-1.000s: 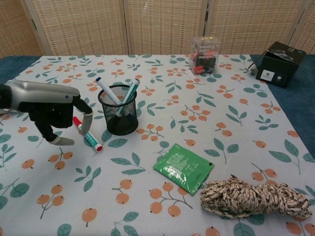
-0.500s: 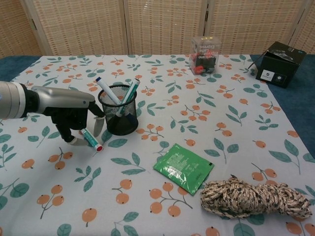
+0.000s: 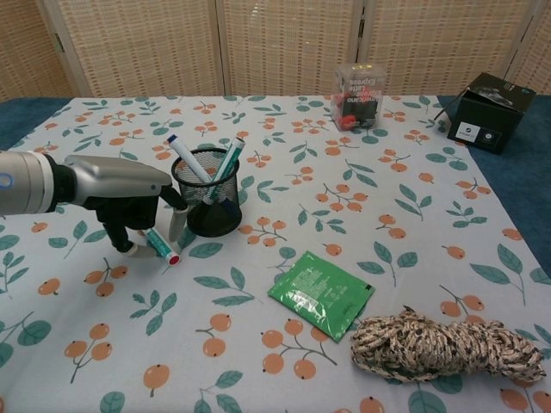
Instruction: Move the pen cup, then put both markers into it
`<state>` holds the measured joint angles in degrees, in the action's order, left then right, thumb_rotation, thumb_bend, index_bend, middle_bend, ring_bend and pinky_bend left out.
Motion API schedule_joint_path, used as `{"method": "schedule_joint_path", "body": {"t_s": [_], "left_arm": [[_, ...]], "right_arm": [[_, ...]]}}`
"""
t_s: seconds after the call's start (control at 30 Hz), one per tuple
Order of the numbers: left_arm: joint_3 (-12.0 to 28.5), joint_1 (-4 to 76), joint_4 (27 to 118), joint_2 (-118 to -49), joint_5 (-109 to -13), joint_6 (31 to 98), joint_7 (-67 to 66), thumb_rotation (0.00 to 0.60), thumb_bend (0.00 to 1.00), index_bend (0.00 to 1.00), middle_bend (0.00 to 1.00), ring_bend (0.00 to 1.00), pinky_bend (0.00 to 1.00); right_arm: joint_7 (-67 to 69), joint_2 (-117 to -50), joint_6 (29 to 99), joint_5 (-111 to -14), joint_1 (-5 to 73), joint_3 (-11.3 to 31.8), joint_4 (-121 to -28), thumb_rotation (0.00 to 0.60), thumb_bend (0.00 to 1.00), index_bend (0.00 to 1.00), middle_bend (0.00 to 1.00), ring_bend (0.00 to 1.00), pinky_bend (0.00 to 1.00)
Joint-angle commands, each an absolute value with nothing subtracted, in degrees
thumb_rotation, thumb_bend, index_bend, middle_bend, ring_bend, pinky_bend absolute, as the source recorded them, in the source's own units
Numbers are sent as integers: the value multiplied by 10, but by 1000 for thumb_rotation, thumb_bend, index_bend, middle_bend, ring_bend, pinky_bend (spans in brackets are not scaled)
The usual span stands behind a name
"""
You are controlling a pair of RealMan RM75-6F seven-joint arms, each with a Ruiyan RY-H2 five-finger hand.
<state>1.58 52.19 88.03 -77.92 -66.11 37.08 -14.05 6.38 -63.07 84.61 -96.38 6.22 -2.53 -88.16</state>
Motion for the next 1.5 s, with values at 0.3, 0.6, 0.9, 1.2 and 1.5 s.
{"method": "schedule_joint_path", "body": {"t_s": [0.3, 0.6, 0.9, 1.2, 1.5], "left_arm": [[9, 526, 837, -797, -694, 363, -125, 600, 371, 466, 998, 935, 936], [7, 526, 808, -815, -721, 358, -96, 600, 372, 477, 997, 935, 936], [5, 524, 788, -836, -740, 360, -75, 600, 372, 604, 999, 935, 934], [10, 511, 825, -801, -761, 396, -66, 600, 372, 668, 1000, 935, 931], [46, 458, 1023, -649, -720, 485, -29, 600, 372, 665, 1000, 935, 931]], "right_arm": [[72, -627, 847, -962, 62, -25, -881, 600, 128, 0, 0, 0, 0], [71, -627, 846, -957, 61, -24, -882, 600, 127, 0, 0, 0, 0], [76, -626, 855, -961, 58, -23, -880, 600, 127, 0, 0, 0, 0], [72, -627, 854, -961, 59, -22, -880, 600, 128, 0, 0, 0, 0], [66, -630, 850, -961, 61, -21, -882, 600, 127, 0, 0, 0, 0]]}}
